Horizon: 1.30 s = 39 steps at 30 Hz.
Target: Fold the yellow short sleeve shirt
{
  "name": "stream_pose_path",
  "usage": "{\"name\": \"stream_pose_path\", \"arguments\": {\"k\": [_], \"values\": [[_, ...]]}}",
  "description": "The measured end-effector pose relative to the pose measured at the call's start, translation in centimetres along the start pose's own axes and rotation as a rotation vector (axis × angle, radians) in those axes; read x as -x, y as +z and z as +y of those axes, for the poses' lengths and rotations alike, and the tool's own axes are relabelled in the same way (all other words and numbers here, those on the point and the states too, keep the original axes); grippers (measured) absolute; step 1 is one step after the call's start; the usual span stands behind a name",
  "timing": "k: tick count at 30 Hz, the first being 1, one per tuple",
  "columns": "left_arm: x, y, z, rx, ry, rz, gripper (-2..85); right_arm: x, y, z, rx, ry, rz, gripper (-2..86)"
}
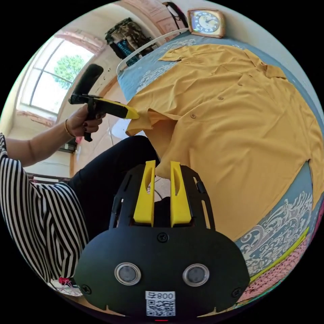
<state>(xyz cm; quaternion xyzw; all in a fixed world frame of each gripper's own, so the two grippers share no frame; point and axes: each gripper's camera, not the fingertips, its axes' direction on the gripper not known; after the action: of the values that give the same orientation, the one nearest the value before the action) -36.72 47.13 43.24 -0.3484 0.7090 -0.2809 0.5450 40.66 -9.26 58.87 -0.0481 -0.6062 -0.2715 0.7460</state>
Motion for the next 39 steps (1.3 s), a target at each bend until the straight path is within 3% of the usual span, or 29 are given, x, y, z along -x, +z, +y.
{"name": "stream_pose_path", "arguments": {"k": [2, 7, 14, 16, 21, 25, 30, 36, 39], "values": [[0.4, 0.4, -0.6, 0.006, 0.0, 0.002, 0.5, 1.2, 1.9, -0.9, 0.067, -0.03, 0.118, 7.0], [0.8, 1.0, -2.0, 0.012, 0.015, 0.008, 0.5, 0.7, 3.7, -1.7, 0.12, 0.022, 0.141, 1.6], [0.5, 1.9, -4.5, 0.034, 0.07, 0.048, 0.5, -5.4, -3.7, 0.5, -0.179, 0.2, -0.386, 0.4], [0.4, 2.4, -5.1, 0.038, 0.081, 0.054, 0.5, -6.7, -5.5, 1.1, -0.244, 0.225, -0.45, 0.6], [0.6, 3.4, -6.6, 0.042, 0.068, 0.06, 0.4, -3.5, -4.7, -0.2, -0.135, 0.132, -0.163, 2.7], [1.2, 3.8, -7.7, 0.045, 0.031, 0.05, 0.4, 1.5, 0.1, -1.7, 0.069, -0.017, 0.08, 6.9], [1.2, 4.7, -9.1, 0.054, 0.024, 0.047, 0.5, 2.0, 2.3, -2.3, 0.142, 0.009, 0.195, 4.2], [0.5, 6.1, -11.2, 0.064, 0.034, 0.052, 0.5, 0.4, -1.0, -2.4, 0.126, 0.053, 0.068, 0.5], [-0.1, 6.8, -12.3, 0.072, 0.057, 0.044, 0.5, -2.3, -5.8, -1.6, -0.011, 0.139, -0.155, 0.2]]}}
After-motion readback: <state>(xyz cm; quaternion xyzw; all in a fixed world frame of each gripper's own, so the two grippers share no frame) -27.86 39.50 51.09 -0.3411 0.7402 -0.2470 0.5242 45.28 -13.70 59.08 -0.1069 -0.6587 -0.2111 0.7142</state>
